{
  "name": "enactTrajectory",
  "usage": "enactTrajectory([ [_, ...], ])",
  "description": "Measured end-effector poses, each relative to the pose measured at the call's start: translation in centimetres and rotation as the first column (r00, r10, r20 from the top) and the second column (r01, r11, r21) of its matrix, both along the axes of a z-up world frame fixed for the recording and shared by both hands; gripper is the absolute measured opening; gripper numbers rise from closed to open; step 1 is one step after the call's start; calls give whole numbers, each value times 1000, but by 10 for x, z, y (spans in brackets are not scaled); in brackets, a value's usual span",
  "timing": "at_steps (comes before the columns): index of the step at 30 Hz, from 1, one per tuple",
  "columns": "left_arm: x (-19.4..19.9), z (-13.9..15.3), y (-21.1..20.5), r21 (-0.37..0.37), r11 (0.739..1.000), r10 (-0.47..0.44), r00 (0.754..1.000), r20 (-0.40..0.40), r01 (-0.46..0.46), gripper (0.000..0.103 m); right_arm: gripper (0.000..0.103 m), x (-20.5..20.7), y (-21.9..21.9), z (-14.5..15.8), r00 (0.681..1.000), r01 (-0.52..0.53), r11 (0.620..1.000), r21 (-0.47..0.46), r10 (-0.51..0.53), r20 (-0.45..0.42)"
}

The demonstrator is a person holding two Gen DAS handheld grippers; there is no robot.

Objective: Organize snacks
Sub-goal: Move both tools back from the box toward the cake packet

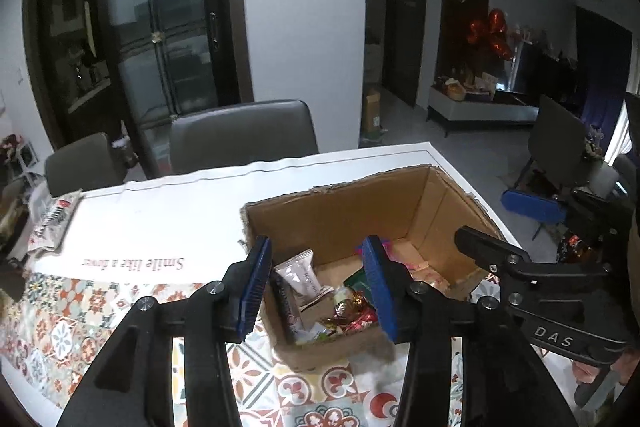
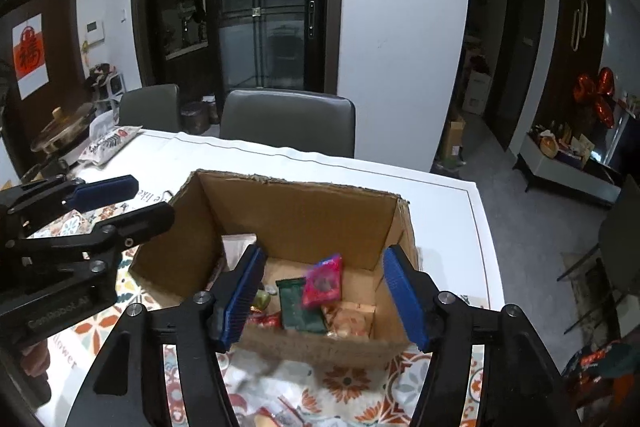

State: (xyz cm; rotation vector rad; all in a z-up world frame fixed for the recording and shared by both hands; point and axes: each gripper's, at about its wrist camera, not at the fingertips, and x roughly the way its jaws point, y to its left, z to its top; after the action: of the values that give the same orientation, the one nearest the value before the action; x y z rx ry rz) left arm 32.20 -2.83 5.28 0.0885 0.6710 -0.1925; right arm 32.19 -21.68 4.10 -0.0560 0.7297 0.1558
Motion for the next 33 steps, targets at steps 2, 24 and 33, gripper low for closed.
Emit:
enactTrajectory([
  [2,-11,2,0,-6,1000,-7,1000,17,8,47,63,-10,-2,1,1000,2,1000,7,-2,8],
  [24,-92,-20,-25,2,991,-137,989,46,137,55,74,-120,-25,-12,986,148,987,56,-152,64],
  [33,-93,-64,-38,-54,981,-191,978,-80,187,55,74,-132,-36,-47,981,195,979,61,-195,-7],
])
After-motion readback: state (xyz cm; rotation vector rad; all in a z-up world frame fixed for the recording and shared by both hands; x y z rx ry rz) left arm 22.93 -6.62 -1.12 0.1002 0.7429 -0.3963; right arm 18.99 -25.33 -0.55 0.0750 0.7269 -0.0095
